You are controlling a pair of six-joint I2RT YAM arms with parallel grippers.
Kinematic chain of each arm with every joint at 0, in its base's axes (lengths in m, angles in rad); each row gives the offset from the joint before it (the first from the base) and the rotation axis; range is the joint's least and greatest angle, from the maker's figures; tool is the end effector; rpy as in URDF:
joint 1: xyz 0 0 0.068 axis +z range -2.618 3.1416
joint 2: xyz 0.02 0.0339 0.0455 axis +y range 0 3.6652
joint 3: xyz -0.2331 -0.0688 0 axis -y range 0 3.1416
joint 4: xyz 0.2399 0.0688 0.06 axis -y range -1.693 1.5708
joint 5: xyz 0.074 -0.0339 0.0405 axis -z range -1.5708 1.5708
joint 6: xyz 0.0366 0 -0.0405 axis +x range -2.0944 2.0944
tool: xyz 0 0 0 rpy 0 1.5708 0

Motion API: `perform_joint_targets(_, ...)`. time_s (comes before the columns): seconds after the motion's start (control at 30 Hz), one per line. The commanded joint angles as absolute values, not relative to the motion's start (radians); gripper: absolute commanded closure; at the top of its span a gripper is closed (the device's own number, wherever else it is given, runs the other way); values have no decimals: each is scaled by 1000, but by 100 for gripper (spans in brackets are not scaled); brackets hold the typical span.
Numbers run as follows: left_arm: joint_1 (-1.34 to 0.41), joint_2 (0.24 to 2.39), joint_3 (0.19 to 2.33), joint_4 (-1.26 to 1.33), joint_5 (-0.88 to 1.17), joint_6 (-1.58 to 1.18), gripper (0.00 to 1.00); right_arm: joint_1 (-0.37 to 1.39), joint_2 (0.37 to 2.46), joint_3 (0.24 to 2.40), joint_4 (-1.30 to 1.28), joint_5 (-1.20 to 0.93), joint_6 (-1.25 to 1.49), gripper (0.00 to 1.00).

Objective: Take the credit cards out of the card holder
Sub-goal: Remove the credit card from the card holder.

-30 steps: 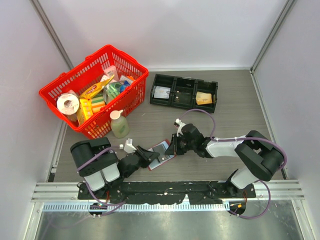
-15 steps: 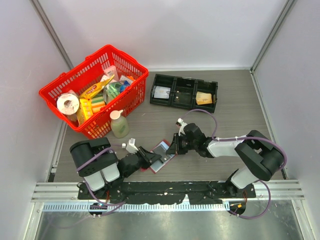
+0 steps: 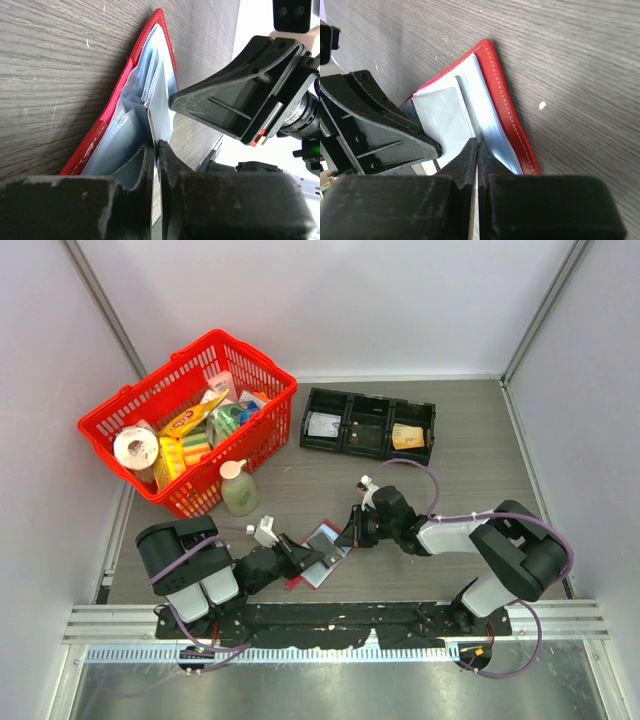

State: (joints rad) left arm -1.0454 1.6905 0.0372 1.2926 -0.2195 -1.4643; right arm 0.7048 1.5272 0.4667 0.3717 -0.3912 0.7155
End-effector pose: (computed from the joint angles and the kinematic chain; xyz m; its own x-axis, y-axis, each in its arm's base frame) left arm 0.1025 -0.1608 0.0622 -0.7568 -0.6295 -0.1759 -0.0971 0.3744 -0.9222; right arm 0.1910 0.1808 0.0978 -0.9054 0.0260 -0.4237 -0.3037 0.6577 0.6894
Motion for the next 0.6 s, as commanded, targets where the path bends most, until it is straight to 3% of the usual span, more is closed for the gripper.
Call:
perform_joint_targets(0.0, -1055, 1683, -6, 1545, -163, -1457, 89, 680, 1534, 437, 350, -336, 709, 97)
perform_joint_targets(0.2, -1055, 1687, -6, 1545, -150, -1462, 77, 673, 1531, 436, 354, -347, 709, 99)
perform_joint_targets(0.33, -1055, 1692, -3, 1545, -143, -1460, 75, 675, 1536, 436, 359, -360, 707, 99)
perform_joint_targets(0.43, -1054, 1697, -2, 1545, -138, -1460, 76, 675, 1525, 434, 362, -370, 703, 98)
perform_joint_targets(0.57, -1054, 1692, -3, 1546, -133, -1460, 85, 675, 1503, 436, 347, -359, 692, 98)
